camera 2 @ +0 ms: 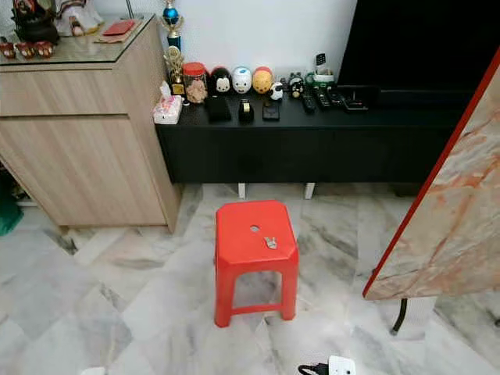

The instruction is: Hang keys on a hook

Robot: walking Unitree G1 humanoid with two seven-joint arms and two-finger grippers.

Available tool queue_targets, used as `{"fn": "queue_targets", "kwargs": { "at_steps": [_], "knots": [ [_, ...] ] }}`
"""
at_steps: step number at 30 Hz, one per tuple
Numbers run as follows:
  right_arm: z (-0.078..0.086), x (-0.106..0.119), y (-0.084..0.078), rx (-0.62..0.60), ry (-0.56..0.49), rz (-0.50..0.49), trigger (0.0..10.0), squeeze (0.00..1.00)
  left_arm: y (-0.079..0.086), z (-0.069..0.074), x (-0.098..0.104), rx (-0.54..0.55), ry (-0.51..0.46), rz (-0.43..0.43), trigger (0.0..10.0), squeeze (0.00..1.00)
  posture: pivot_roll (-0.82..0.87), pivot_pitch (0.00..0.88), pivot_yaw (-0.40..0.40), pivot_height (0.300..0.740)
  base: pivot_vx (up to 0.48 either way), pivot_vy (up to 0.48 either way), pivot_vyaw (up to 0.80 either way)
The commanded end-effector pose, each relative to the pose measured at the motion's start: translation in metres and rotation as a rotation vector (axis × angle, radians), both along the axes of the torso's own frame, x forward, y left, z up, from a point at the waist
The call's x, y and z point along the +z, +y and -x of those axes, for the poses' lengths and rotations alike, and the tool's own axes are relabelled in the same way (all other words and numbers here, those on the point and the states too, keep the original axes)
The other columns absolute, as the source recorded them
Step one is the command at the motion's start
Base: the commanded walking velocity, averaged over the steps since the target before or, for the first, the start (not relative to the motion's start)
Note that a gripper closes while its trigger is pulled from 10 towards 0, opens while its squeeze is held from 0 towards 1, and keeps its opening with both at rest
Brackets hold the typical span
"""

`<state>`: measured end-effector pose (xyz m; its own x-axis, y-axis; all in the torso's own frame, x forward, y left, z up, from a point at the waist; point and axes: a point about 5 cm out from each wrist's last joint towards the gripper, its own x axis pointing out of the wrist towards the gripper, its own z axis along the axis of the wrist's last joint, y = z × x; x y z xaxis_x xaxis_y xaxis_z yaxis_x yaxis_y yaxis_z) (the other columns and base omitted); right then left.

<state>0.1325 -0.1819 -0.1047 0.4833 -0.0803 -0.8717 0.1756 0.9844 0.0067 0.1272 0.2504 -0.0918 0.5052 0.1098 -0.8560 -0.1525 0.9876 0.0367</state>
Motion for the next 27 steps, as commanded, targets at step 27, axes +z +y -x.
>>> {"fn": "queue_targets", "kwargs": {
  "at_steps": [27],
  "knots": [
    [-0.002, 0.001, -0.001, 0.038, -0.006, 0.004, 10.0, 0.00, -0.014, 0.002, -0.004, -0.010, -0.007, 0.050, 10.0, 0.00, 0.01, 0.000, -0.064, 0.740, 0.075, 0.000, 0.00]
  ]
}}
